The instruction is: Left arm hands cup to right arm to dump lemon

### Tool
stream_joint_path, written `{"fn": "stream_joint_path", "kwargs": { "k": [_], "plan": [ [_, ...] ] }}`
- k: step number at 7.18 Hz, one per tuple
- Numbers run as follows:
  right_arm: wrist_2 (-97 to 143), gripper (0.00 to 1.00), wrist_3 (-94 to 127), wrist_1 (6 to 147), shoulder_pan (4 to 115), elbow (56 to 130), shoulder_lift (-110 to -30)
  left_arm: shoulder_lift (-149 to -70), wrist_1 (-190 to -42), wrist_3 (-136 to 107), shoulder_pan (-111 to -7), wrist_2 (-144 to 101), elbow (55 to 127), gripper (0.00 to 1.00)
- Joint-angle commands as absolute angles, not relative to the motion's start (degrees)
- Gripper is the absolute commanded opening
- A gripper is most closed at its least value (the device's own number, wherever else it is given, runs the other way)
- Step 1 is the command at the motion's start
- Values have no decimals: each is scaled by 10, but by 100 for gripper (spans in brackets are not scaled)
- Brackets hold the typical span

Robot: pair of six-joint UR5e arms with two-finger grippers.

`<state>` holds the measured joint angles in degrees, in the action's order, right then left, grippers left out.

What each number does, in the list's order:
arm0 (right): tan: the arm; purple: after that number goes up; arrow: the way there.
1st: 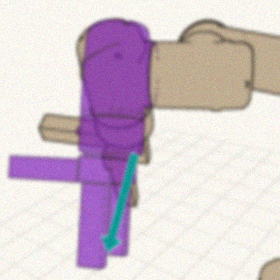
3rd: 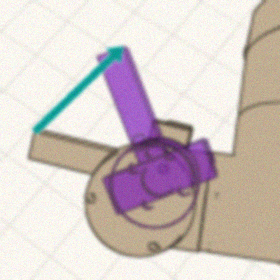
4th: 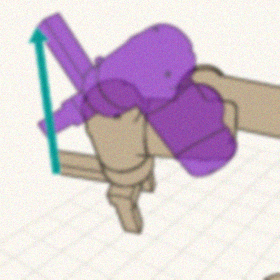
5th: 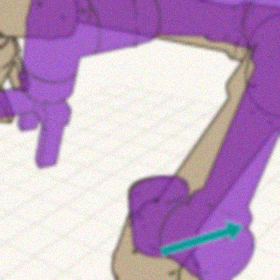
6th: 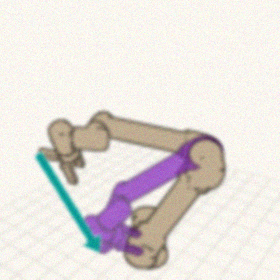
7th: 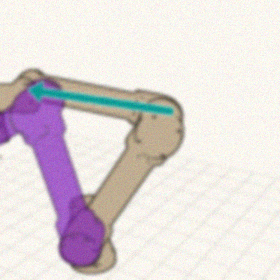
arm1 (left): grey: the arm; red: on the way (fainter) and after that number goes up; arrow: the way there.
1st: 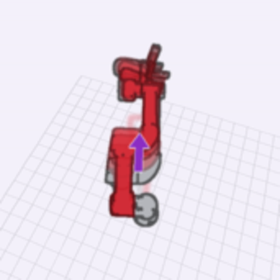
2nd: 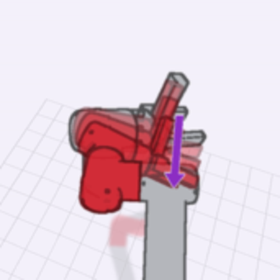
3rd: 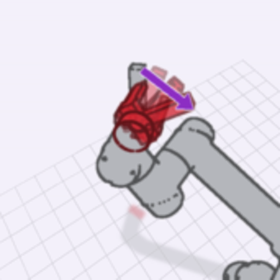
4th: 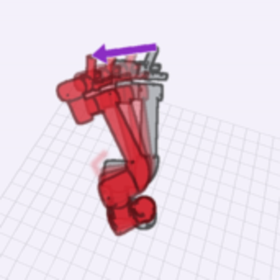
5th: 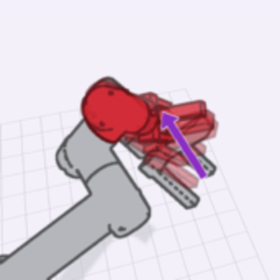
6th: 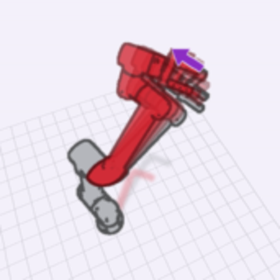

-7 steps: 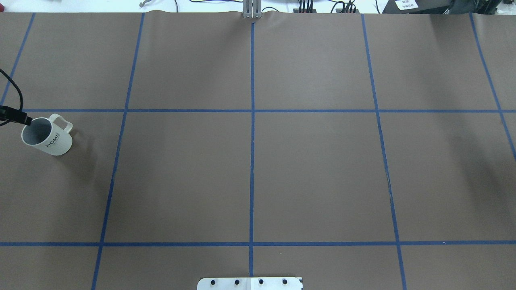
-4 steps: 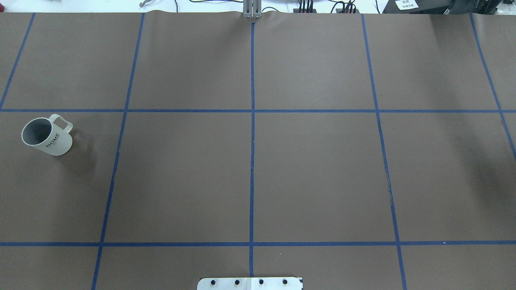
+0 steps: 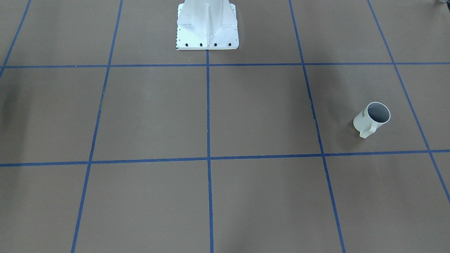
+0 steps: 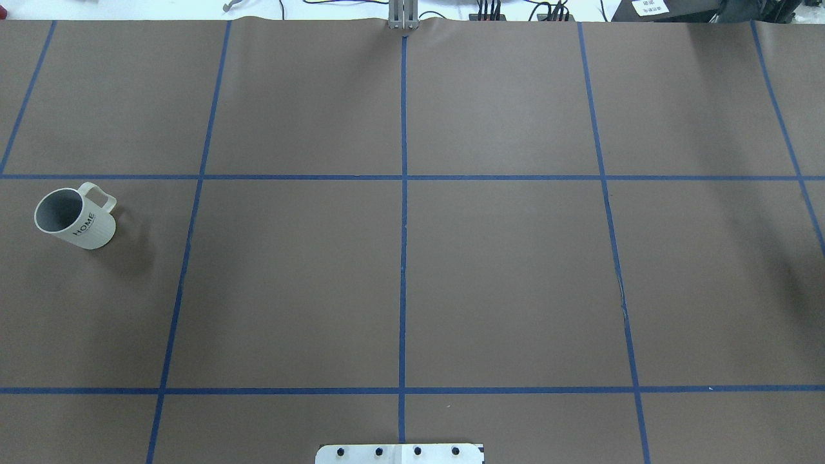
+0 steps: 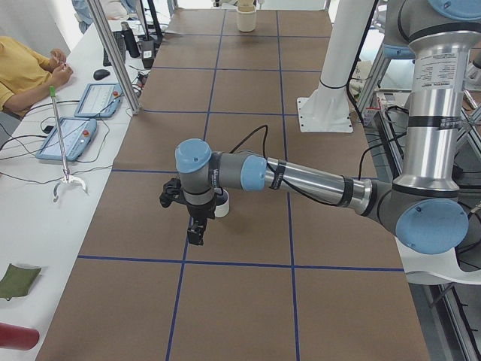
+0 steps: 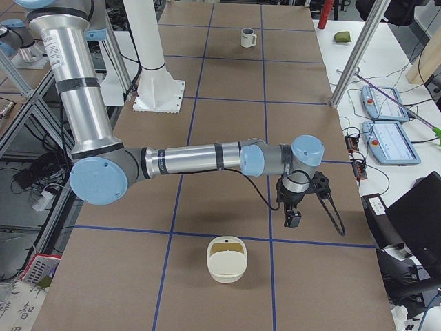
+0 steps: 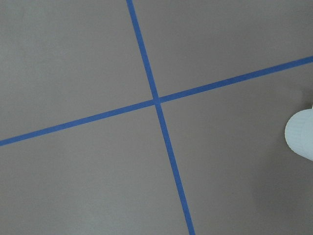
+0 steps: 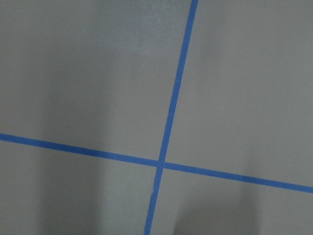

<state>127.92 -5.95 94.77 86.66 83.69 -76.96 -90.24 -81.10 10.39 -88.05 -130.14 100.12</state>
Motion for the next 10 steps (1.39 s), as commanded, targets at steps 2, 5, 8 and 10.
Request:
{"fn": "stream_joint_path", "kwargs": {
  "k": [2, 5, 8, 10],
  "plan": [
    [1282, 100, -55, 941, 867, 841, -797, -893, -813, 103, -903, -1343, 1004, 100],
    [1284, 100, -58, 942, 867, 877, -805, -893, -815, 104, -907, -1345, 1006, 100],
    [1280, 100, -58, 942, 867, 881, -807, -889, -823, 105, -907, -1338, 1014, 100],
    [1284, 100, -58, 941, 867, 881, -809, -889, -826, 105, -907, -1338, 1014, 100]
  ]
}}
